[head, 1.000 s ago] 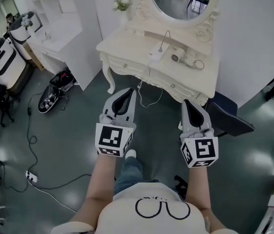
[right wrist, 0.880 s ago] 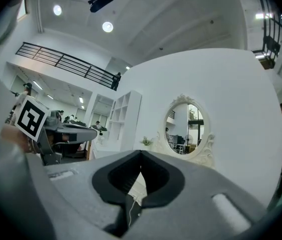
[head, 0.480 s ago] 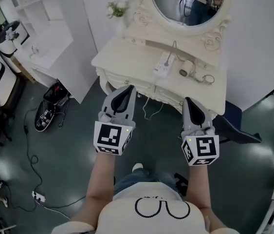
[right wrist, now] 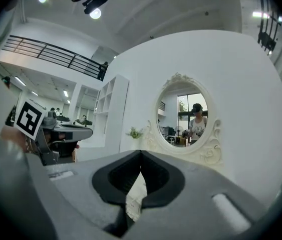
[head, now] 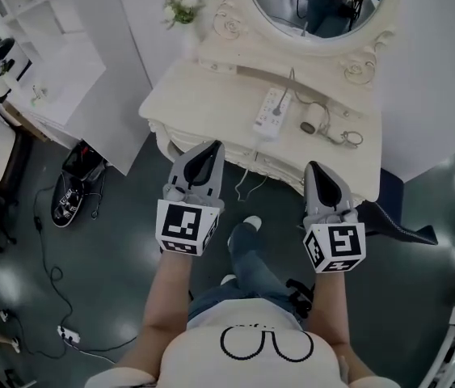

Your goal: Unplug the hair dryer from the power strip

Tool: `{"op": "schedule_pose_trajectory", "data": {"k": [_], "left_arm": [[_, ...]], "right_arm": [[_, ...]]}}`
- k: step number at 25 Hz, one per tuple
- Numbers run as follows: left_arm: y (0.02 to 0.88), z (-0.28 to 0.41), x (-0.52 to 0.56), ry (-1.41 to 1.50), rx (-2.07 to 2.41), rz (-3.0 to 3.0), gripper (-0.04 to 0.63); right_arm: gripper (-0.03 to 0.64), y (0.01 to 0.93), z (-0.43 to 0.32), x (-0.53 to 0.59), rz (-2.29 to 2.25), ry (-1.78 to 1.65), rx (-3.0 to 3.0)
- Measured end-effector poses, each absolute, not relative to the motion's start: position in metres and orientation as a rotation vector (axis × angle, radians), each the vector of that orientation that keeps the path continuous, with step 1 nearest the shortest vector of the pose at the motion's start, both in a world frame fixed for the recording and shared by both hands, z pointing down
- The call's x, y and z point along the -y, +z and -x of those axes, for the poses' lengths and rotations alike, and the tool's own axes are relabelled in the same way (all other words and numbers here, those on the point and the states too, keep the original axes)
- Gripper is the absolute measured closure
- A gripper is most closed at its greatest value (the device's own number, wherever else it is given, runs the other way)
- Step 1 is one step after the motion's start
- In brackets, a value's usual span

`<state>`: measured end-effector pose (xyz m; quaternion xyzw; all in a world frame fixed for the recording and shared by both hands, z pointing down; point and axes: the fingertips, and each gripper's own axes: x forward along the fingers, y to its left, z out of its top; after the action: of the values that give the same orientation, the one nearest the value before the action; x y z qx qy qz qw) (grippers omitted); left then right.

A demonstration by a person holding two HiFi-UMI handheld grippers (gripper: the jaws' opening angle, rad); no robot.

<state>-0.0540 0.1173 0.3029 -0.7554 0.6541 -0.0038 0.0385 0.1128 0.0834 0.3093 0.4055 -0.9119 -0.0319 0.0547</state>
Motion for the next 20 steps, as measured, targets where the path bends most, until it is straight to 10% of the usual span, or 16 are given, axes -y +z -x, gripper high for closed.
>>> {"op": "schedule_pose_trajectory", "data": {"k": [20], "left_arm": [[0.373, 0.06, 0.16, -0.325, -1.707, 2.721, 0.522]], "right_arm": [[0.615, 0.348, -0.07, 0.177, -1.305, 0.039, 2.693]]}}
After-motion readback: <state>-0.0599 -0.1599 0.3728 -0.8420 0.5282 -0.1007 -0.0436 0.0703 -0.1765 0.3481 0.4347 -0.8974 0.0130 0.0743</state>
